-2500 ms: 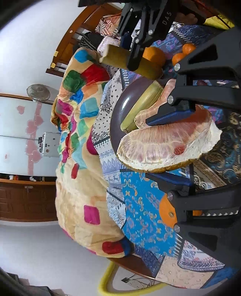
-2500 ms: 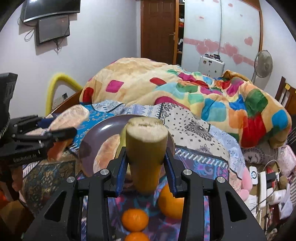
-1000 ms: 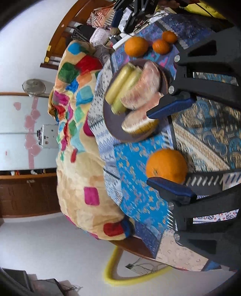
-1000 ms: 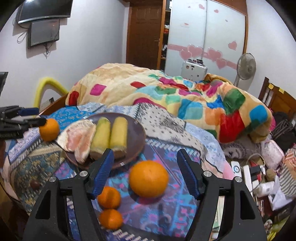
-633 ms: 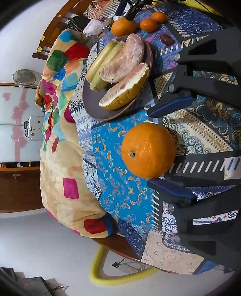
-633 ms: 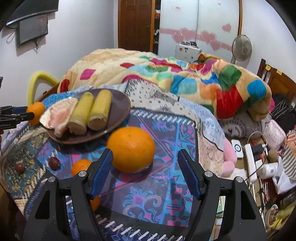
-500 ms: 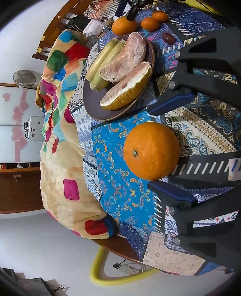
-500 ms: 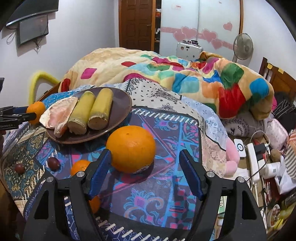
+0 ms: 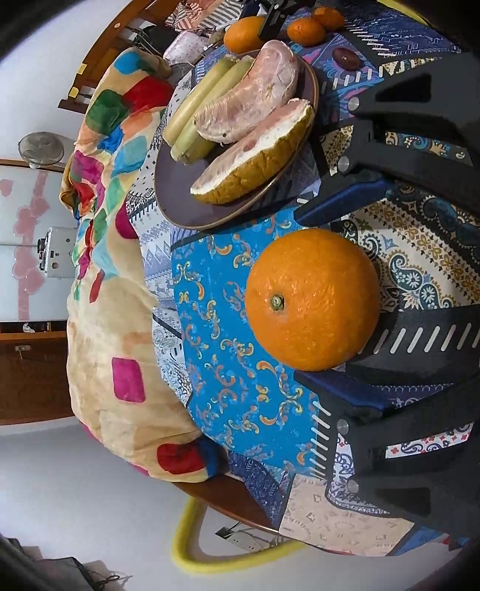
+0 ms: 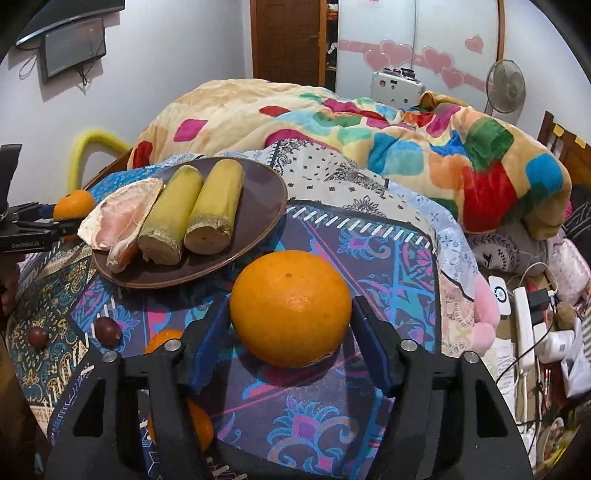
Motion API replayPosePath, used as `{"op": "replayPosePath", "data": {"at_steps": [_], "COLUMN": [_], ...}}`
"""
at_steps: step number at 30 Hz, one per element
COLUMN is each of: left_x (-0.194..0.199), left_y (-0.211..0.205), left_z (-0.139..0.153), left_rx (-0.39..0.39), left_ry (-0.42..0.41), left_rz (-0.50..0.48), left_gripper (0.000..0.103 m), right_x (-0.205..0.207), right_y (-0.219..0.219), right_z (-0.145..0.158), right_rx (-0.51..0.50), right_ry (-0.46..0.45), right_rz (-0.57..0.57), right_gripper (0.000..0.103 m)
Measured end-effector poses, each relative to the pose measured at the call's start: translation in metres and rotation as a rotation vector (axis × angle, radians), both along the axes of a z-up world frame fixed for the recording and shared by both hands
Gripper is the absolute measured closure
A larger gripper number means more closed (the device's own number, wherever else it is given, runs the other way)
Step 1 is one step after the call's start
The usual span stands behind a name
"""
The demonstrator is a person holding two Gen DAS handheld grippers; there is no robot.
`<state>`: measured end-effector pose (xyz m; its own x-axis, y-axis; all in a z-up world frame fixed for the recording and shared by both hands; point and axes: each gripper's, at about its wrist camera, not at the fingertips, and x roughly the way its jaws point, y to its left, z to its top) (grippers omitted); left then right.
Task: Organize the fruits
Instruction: 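Close left tool on a large orange while right tool closes on another large orange, then lift large orange with left tool while right tool carries its orange toward the plate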
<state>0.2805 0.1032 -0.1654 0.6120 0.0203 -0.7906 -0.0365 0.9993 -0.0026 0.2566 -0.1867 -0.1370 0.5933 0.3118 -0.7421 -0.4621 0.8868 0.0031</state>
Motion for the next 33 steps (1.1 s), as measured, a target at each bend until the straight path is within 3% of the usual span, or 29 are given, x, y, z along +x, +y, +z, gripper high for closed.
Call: {"op": "replayPosePath", "data": {"at_steps": [5,15,25,33], "left_x": [-0.002,-0.005,-0.005,0.014], "left_y": [0.0,-0.009,-0.036,-0.05], "left_z": [0.004,0.011,0.049,0.064], "left_rx": [0.007,0.035,0.033,0.016], "left_ry": [-0.019,-0.02,-0.109,-0.139], "left_rz": [0.003,-0.022,-0.08,-0.105], "left_gripper": [0.033,0.035,0.035,0.035], "right_x": [-0.002,-0.005,0.006,0.018], "right_y": [0.002,-0.001,0.0,0.016], "right_z": [0.001,0.009,0.033,0.049], "right_rx": [-0.016,-0.002,0.024,0.042], "right_ry": [-0.015,-0.033,-0.09,-0.142], "right_rz": [0.002,-0.002,-0.009,0.016], "right_gripper": [0.042,0.042,0.042,0.042]}}
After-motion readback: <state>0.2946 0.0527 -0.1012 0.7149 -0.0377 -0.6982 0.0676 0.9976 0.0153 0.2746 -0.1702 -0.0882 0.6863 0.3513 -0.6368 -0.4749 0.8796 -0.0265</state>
